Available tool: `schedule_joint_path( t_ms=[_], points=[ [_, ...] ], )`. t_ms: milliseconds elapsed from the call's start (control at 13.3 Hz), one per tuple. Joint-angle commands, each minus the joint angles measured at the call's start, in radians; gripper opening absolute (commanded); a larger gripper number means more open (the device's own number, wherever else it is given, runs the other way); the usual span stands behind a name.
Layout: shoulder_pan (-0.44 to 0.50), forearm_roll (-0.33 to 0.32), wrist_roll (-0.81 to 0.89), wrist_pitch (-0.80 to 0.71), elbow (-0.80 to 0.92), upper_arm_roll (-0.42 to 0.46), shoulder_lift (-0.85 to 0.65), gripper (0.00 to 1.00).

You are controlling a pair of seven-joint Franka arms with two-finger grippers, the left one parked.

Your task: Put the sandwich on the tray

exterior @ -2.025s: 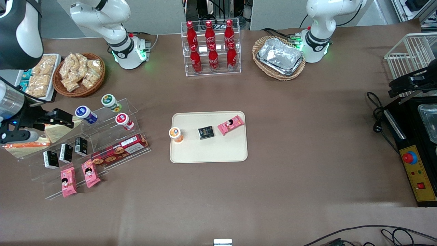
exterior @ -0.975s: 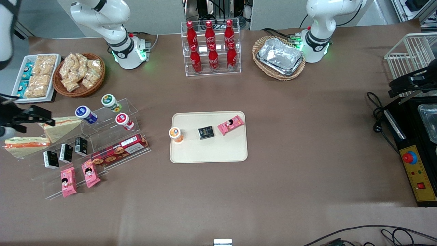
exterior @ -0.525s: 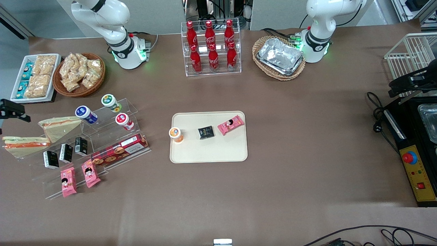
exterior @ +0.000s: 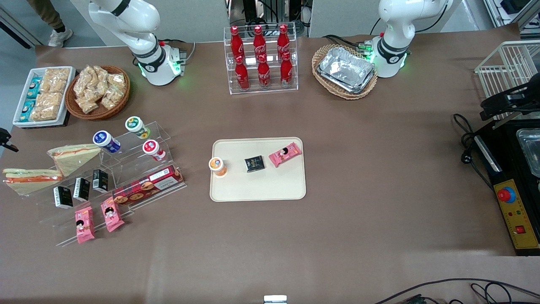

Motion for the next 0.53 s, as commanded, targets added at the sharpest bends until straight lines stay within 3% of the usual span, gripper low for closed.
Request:
schedule_joint_path(
  t_ms=[0, 450],
  points=[
    [-0.006, -0.025, -0.22, 0.004, 0.031, -0.015, 0.029, 1.0],
    [-0.117, -0.042, -0.528, 0.018, 0.03, -0.007, 0.08, 1.0]
  ],
)
